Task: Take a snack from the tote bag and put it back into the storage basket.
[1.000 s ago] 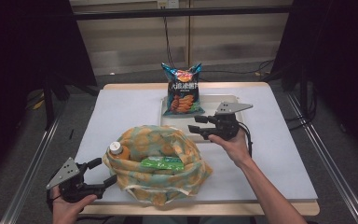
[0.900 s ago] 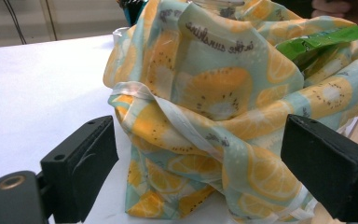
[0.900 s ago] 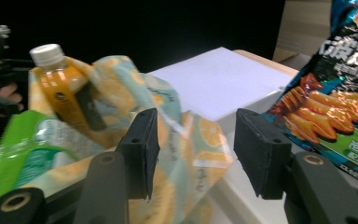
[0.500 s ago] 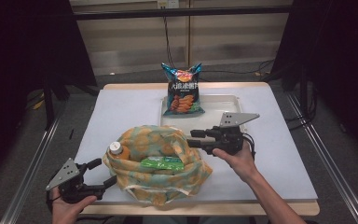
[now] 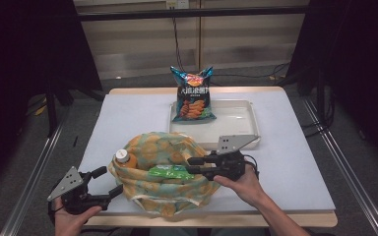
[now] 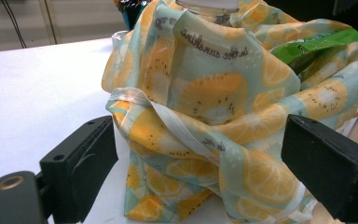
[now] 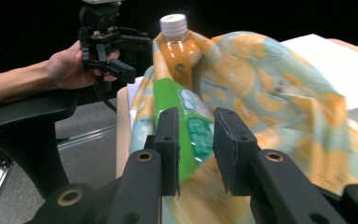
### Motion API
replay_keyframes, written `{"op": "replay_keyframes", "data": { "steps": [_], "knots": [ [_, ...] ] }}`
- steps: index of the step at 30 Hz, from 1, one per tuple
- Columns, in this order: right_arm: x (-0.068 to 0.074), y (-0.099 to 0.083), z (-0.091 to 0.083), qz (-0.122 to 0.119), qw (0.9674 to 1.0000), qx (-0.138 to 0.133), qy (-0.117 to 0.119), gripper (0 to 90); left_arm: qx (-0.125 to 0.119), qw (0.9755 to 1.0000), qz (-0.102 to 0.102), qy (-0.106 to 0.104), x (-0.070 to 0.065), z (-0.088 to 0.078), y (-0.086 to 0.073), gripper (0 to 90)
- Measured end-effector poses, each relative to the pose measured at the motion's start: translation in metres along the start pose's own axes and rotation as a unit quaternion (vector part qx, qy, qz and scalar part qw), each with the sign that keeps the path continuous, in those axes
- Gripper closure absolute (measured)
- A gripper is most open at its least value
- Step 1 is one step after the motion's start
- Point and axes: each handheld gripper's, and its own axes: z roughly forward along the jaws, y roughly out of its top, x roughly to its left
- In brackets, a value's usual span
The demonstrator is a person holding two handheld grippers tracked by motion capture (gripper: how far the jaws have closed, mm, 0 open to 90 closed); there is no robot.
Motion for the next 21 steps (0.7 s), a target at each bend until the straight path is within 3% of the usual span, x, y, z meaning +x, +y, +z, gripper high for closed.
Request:
{"op": "replay_keyframes", "data": {
  "steps": [4, 9, 13, 16, 21],
  "knots": [
    [0.004, -0.001, 0.010, -0.010, 0.9999, 0.013, 0.003, 63.8, -0.002, 1.0000, 0.000, -0.003, 0.000, 0.000, 0.000, 10.0],
    [0.005, -0.009, 0.017, -0.033, 0.9987, 0.037, -0.009, 57.6, 0.000, 1.0000, 0.001, 0.002, 0.000, 0.001, 0.000, 9.8],
    [0.002, -0.014, 0.019, -0.041, 0.9978, 0.049, -0.020, 47.0, -0.001, 1.0000, 0.000, -0.001, 0.000, 0.000, 0.000, 9.8],
    [0.004, -0.016, 0.021, -0.048, 0.9974, 0.053, -0.014, 38.8, -0.002, 1.0000, -0.001, -0.002, 0.000, 0.001, 0.000, 9.8],
    [0.007, -0.019, 0.022, -0.055, 0.9964, 0.062, -0.017, 35.7, -0.002, 1.0000, 0.000, -0.001, 0.000, 0.000, 0.000, 9.8]
  ]
}}
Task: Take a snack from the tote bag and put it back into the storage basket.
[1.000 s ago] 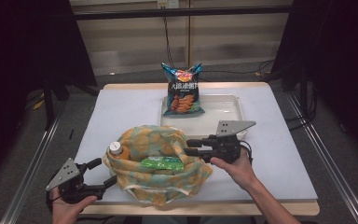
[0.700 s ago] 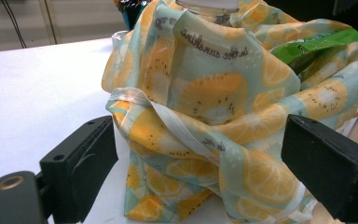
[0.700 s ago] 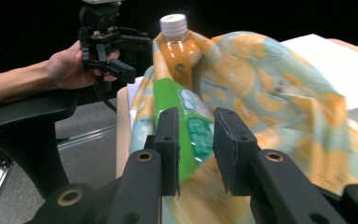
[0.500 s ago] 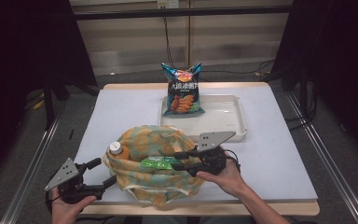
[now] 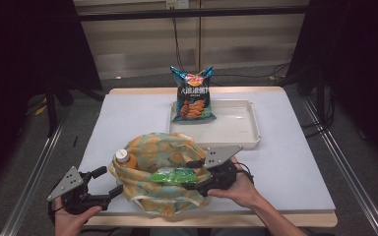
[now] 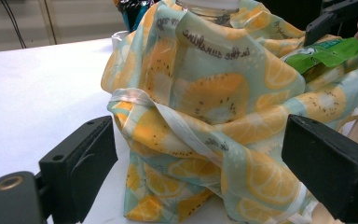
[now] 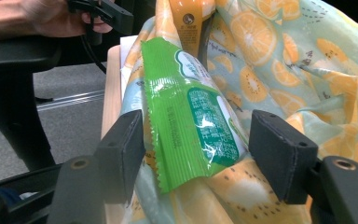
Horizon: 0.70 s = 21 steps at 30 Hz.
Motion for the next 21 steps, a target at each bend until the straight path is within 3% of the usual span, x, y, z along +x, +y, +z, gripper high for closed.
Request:
{"op": "replay_keyframes", "data": {
  "steps": [7, 10, 16, 21],
  "knots": [
    [-0.007, -0.009, 0.003, 0.003, 0.9998, 0.015, -0.015, 39.2, -0.002, 1.0000, -0.001, 0.001, 0.000, 0.000, 0.000, 9.8],
    [-0.013, -0.011, 0.000, 0.023, 0.9995, -0.002, -0.023, 42.9, 0.000, 1.0000, 0.000, 0.004, 0.000, 0.001, 0.000, 9.8],
    [-0.019, 0.001, -0.002, 0.025, 0.9987, -0.028, -0.033, 48.6, -0.001, 1.0000, -0.001, 0.005, 0.000, 0.001, 0.000, 9.8],
    [-0.032, 0.005, 0.000, 0.055, 0.9968, -0.042, -0.039, 50.7, 0.002, 1.0000, -0.001, 0.004, 0.001, 0.001, 0.000, 9.9]
  ]
}}
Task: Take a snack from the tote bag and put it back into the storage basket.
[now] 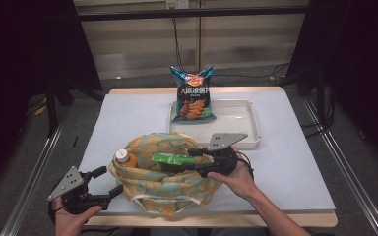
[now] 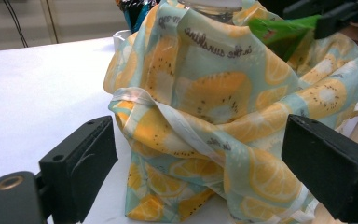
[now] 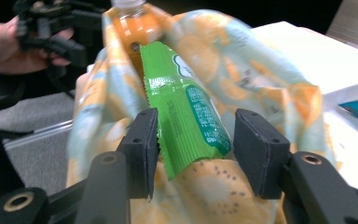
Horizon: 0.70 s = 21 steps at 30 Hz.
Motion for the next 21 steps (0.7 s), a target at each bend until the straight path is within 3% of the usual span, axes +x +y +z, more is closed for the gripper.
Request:
{"op": "replay_keyframes", "data": {
  "steps": [12, 21],
  "knots": [
    [-0.018, -0.009, 0.005, 0.025, 0.9995, 0.008, -0.015, 52.4, -0.004, 1.0000, -0.004, -0.004, 0.000, 0.001, 0.000, 9.9],
    [-0.010, 0.002, 0.011, 0.001, 0.9999, -0.005, -0.012, 67.3, 0.003, 1.0000, -0.001, 0.000, 0.000, 0.002, 0.000, 9.9]
  ]
}}
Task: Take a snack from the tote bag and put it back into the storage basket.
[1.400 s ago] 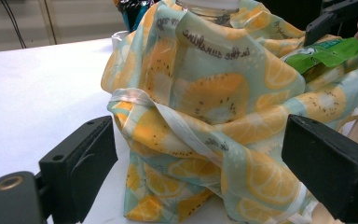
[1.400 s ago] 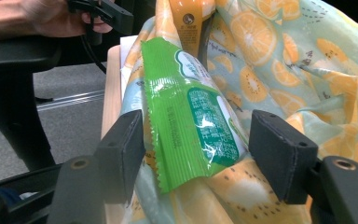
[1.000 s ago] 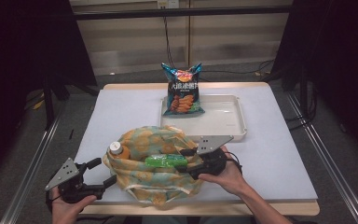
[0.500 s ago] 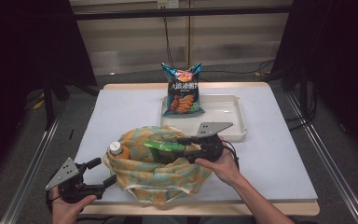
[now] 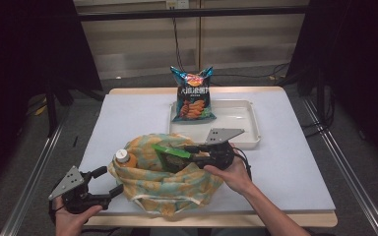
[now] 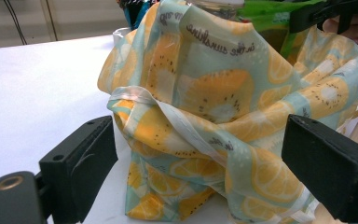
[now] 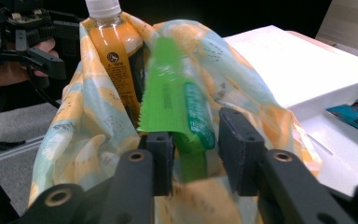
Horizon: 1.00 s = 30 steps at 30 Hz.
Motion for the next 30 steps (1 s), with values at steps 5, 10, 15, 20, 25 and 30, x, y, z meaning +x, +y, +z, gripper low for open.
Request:
{"op": "replay_keyframes", "data": {
  "steps": [5, 10, 15, 20, 25, 30],
  "knots": [
    [0.001, -0.002, 0.009, -0.001, 1.0000, 0.006, 0.004, 67.6, -0.001, 1.0000, 0.001, 0.000, 0.000, -0.001, 0.000, 9.9],
    [0.000, -0.001, 0.007, -0.006, 1.0000, -0.002, 0.001, 72.5, 0.000, 1.0000, 0.002, -0.004, 0.001, -0.001, 0.000, 9.8],
    [-0.003, 0.000, 0.002, -0.004, 0.9999, -0.010, 0.002, 73.3, 0.007, 1.0000, -0.003, -0.002, 0.001, 0.001, -0.001, 9.2],
    [0.000, 0.005, -0.002, -0.010, 0.9998, -0.018, 0.002, 73.5, 0.007, 0.9999, -0.007, -0.006, 0.002, 0.000, 0.000, 8.4],
    [0.002, 0.010, -0.005, -0.011, 0.9995, -0.031, 0.004, 73.9, 0.004, 0.9999, -0.014, -0.003, 0.002, -0.001, 0.000, 6.0],
    [0.003, 0.015, -0.006, -0.009, 0.9992, -0.040, 0.006, 74.1, 0.003, 0.9999, -0.015, -0.007, 0.003, -0.003, -0.001, 3.4]
  ]
}}
